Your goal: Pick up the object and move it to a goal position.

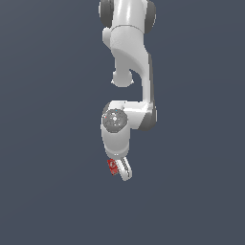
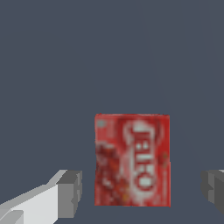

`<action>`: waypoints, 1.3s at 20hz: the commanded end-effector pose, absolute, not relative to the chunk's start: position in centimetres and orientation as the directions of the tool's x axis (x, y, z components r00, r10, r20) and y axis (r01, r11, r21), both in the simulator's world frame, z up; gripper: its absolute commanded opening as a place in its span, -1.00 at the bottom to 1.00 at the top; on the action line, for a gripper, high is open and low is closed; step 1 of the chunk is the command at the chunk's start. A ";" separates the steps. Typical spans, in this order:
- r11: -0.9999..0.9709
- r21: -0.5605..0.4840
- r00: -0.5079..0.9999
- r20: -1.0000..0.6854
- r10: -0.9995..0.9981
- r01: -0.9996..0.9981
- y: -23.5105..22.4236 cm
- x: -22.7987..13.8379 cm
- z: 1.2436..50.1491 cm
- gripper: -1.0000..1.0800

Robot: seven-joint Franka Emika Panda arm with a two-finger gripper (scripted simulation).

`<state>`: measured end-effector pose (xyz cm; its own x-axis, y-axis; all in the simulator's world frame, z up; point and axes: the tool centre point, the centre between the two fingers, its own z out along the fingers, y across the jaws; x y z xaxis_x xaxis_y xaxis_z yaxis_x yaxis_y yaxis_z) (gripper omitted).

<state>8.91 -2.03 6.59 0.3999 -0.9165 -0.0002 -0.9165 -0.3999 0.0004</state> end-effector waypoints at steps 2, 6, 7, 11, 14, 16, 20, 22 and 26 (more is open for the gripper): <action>-0.397 0.000 0.397 0.000 -0.918 -0.918 -2.0 8.9 6.6 0.92; -0.397 0.000 0.397 0.000 -0.918 -0.918 -2.0 8.9 5.9 0.92; -0.397 0.000 0.397 0.000 -0.918 -0.918 -2.0 8.9 5.6 0.92; -0.394 0.000 0.394 0.000 -0.919 -0.919 -2.1 8.8 3.4 0.92; -0.393 0.000 0.393 0.000 -0.919 -0.919 -2.0 8.8 2.1 0.92; -0.392 0.000 0.392 0.000 -0.920 -0.920 -2.0 8.8 1.6 0.92; -0.392 0.000 0.392 0.000 -0.920 -0.920 -2.1 9.0 1.5 0.92; -0.392 0.000 0.392 0.000 -0.920 -0.920 -2.1 9.0 1.5 -1.00; -0.392 0.000 0.392 0.000 -0.920 -0.920 -2.1 9.0 1.5 -1.00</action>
<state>8.95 -2.07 1.52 0.3925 -0.9198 -0.0004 -0.9198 -0.3925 0.0002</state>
